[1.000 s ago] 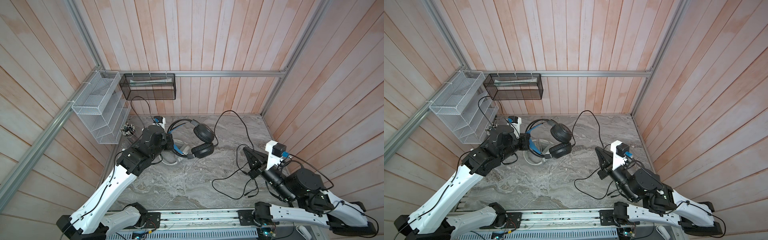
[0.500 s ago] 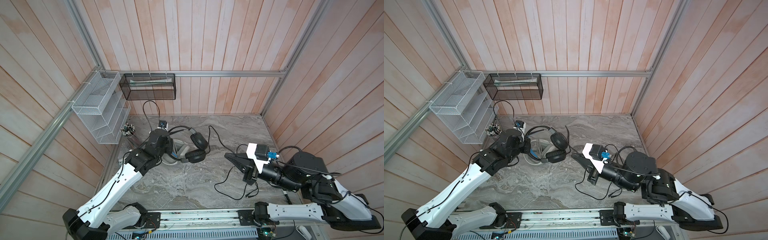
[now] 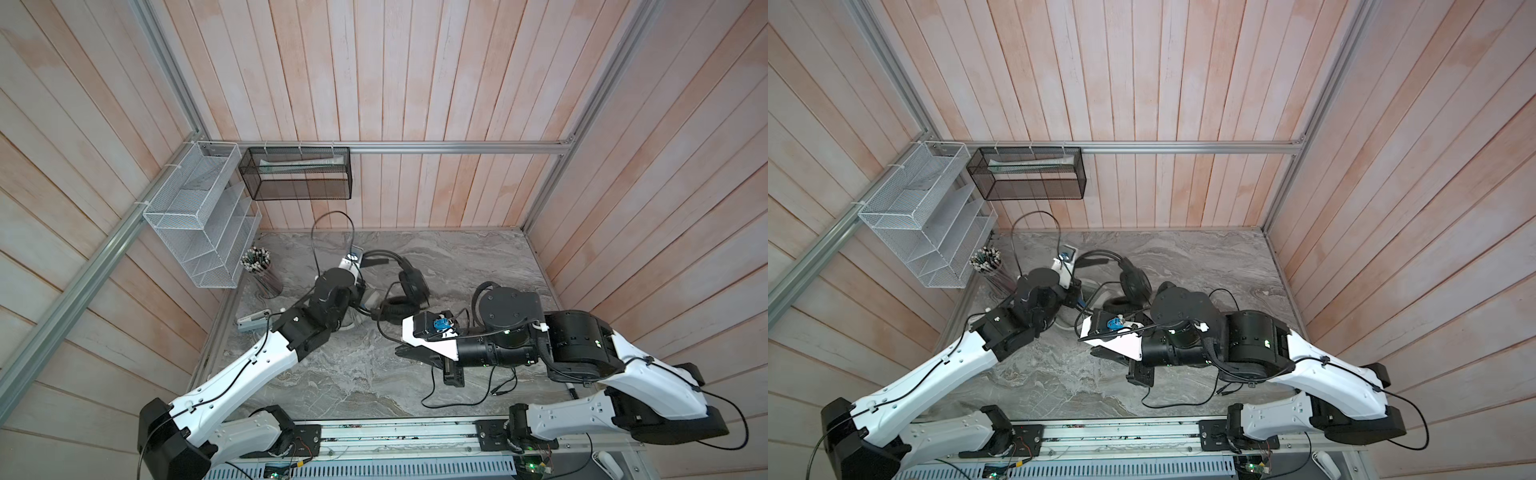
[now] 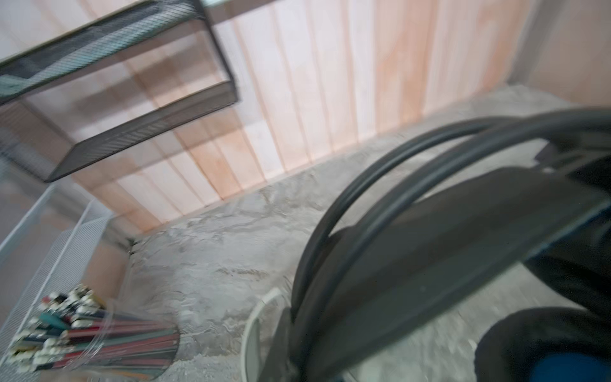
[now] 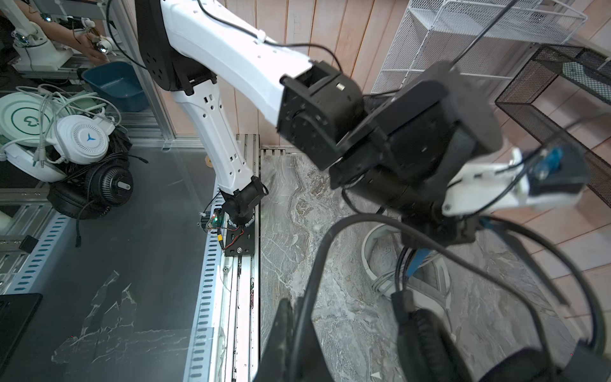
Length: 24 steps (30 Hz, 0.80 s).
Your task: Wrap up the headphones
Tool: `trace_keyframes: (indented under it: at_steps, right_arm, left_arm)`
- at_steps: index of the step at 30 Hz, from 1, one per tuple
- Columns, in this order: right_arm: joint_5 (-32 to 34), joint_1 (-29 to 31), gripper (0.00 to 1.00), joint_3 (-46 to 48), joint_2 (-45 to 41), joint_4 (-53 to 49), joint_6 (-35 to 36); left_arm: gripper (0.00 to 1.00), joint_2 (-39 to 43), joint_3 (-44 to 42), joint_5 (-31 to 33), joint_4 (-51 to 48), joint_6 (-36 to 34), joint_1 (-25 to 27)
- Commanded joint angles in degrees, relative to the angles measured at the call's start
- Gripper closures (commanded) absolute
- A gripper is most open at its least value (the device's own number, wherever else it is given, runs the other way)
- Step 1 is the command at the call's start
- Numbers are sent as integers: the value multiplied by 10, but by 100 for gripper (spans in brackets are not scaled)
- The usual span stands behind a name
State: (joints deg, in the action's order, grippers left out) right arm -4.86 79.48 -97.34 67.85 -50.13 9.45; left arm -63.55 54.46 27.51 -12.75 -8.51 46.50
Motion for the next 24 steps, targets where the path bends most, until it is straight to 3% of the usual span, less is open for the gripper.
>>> trace_keyframes:
  at_steps: [1,8,11,17,20,24]
  right_arm:
    - [28,-16,100,-48,3,-55,36]
    - [32,-62,100,-79,11,-48,58]
    - [7,-64,100,-84,33,-57,54]
    - [40,-82,100,-74,34,-22,66]
    - [73,-130,100,-19,-4,49,68]
    - [58,-212,100,78,-42,145,59]
  left_arm:
    - [100,48,-37,-9,100,-98,24]
    - [100,151,-94,-64,102,-119,36]
    - [100,168,-95,-49,86,-104,36]
    - [100,256,-137,-151,89,-90,36]
    - [100,299,-144,-163,78,-81,36]
    - [100,335,-135,-218,63,-38,37]
